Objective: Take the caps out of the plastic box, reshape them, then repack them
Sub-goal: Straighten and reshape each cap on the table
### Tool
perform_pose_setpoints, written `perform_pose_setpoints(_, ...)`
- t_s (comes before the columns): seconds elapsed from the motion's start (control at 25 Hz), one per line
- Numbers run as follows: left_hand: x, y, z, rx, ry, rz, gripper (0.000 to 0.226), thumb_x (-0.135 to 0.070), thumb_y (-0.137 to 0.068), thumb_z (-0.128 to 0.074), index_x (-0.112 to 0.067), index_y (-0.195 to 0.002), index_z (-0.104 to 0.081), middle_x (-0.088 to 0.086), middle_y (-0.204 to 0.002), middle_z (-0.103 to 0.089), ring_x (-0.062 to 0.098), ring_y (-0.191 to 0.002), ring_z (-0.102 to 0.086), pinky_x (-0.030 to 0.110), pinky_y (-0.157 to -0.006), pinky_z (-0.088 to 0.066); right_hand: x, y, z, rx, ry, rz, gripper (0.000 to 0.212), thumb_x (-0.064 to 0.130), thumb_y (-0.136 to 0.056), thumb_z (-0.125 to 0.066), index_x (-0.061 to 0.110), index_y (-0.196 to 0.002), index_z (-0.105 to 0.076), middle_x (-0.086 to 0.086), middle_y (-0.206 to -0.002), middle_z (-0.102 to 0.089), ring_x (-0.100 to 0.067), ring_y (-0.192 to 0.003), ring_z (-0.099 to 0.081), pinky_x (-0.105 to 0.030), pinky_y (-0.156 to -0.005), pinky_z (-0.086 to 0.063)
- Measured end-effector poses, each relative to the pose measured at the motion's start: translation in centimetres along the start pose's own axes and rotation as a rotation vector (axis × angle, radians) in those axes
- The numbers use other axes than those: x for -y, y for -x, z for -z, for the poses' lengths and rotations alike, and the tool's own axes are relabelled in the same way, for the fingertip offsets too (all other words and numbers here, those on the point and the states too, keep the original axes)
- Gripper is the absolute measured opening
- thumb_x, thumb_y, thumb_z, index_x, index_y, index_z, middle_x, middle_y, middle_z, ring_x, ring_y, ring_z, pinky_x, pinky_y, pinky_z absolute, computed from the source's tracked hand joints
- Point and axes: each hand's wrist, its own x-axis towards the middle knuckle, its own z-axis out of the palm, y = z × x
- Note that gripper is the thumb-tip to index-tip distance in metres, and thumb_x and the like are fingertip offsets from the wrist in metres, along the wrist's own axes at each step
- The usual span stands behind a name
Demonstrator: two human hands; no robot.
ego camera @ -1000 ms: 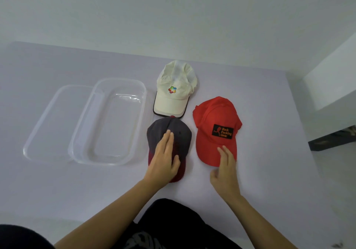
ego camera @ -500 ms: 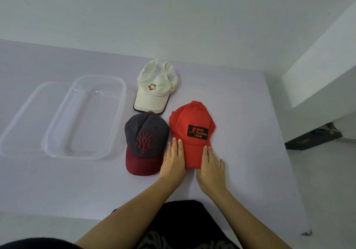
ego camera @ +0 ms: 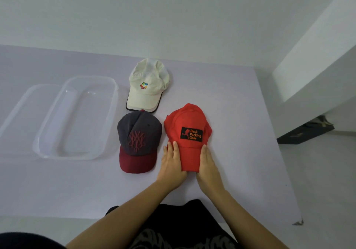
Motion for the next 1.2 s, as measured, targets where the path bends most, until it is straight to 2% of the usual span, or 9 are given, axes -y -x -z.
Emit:
perform_pose_setpoints(0.2, 0.4, 0.2, 0.2, 0.052, 0.058, -0.089, 0.082, -0.022, -0.093, -0.046, -0.003, -0.147, 0.013, 0.019, -0.157, 0.013, 0.03, -0.146, 0.011, 0.041, -0.118, -0.004, -0.8, -0.5, 1.1, 0.021, -0.039, -0.004, 0.065, 0.005, -0.095, -0.039, 0.0, -0.147, 0.0, -0.017, -0.158, -0.006, -0.028, -0.146, -0.013, -0.034, -0.114, -0.021)
perform_pose_setpoints(0.36, -0.6, -0.2, 1.1, 0.021, 0.245, 0.055, 0.094, -0.032, -0.086, -0.053, 0.0, -0.146, 0.011, 0.021, -0.157, 0.01, 0.034, -0.146, 0.009, 0.045, -0.118, -0.005, -1.1, 0.1, 0.8, 0.016, -0.081, -0.019, 0.065, 0.0, -0.091, -0.039, 0.001, -0.148, -0.008, -0.017, -0.156, -0.017, -0.033, -0.136, -0.034, -0.041, -0.105, -0.035)
perform_pose_setpoints(0.44, -1.0, -0.1, 1.6, 0.052, 0.318, 0.093, 0.089, -0.034, -0.089, -0.051, -0.001, -0.147, 0.008, 0.021, -0.157, 0.007, 0.034, -0.146, 0.009, 0.044, -0.119, -0.003, -0.7, 0.3, 0.8, 0.03, -0.187, -0.045, 0.065, 0.002, -0.091, -0.04, 0.004, -0.148, -0.009, -0.014, -0.155, -0.02, -0.03, -0.137, -0.034, -0.04, -0.11, -0.032)
perform_pose_setpoints(0.6, -1.8, 1.0, 2.2, 0.074, 0.512, 0.02, 0.066, -0.027, -0.094, -0.05, -0.022, -0.147, -0.011, 0.008, -0.152, -0.022, 0.028, -0.144, -0.017, 0.033, -0.113, -0.022, -0.4, 0.0, 0.3, 0.038, -0.442, -0.078, 0.067, 0.012, -0.092, -0.04, 0.012, -0.15, -0.005, -0.006, -0.155, -0.017, -0.018, -0.142, -0.024, -0.043, -0.117, -0.022)
perform_pose_setpoints(0.68, -2.7, 1.9, 2.8, 0.089, 0.646, 0.022, 0.06, -0.024, -0.095, -0.051, -0.028, -0.144, -0.016, -0.01, -0.135, -0.034, 0.011, -0.131, -0.037, 0.02, -0.099, -0.03, 0.5, 0.2, 1.3, 0.071, -0.519, -0.116, 0.065, 0.012, -0.096, -0.042, 0.016, -0.15, -0.005, -0.002, -0.155, -0.017, -0.011, -0.14, -0.024, -0.031, -0.117, -0.021)
perform_pose_setpoints(0.84, -3.2, 2.1, 3.1, 0.151, 0.796, 0.026, 0.067, -0.028, -0.094, -0.052, -0.024, -0.148, -0.012, -0.016, -0.133, -0.031, 0.0, -0.12, -0.035, 0.018, -0.097, -0.029, 1.6, 0.4, 2.5, 0.147, -0.638, -0.131, 0.064, 0.01, -0.098, -0.044, 0.016, -0.149, -0.005, 0.008, -0.142, -0.025, -0.003, -0.129, -0.029, 0.008, -0.088, -0.027)
perform_pose_setpoints(0.92, -2.9, 2.0, 3.0, 0.164, 0.767, 0.027, 0.066, -0.028, -0.093, -0.055, -0.028, -0.146, -0.015, -0.018, -0.132, -0.033, 0.001, -0.12, -0.037, 0.015, -0.096, -0.031, 1.1, 0.3, 2.4, 0.126, -0.593, -0.109, 0.066, 0.012, -0.097, -0.045, 0.016, -0.149, -0.005, 0.008, -0.145, -0.024, -0.005, -0.131, -0.03, 0.001, -0.097, -0.028)
perform_pose_setpoints(1.04, -1.4, 1.6, 2.4, 0.05, 0.544, 0.001, 0.063, -0.019, -0.088, -0.063, -0.031, -0.137, -0.025, -0.012, -0.135, -0.042, 0.013, -0.126, -0.043, 0.006, -0.097, -0.033, -0.6, 0.5, 2.0, 0.072, -0.403, -0.048, 0.068, 0.013, -0.094, -0.045, 0.015, -0.15, -0.005, -0.006, -0.156, -0.018, -0.017, -0.142, -0.023, -0.037, -0.117, -0.024)
perform_pose_setpoints(1.2, 0.7, 0.7, 2.2, -0.071, 0.365, -0.029, 0.069, -0.002, -0.09, -0.048, -0.011, -0.149, -0.014, 0.008, -0.158, -0.014, 0.022, -0.146, -0.015, 0.025, -0.117, -0.013, -1.4, 1.2, 2.6, 0.036, -0.349, 0.004, 0.064, 0.012, -0.095, -0.046, 0.016, -0.149, -0.013, -0.005, -0.154, -0.027, -0.018, -0.14, -0.03, -0.032, -0.114, -0.027)
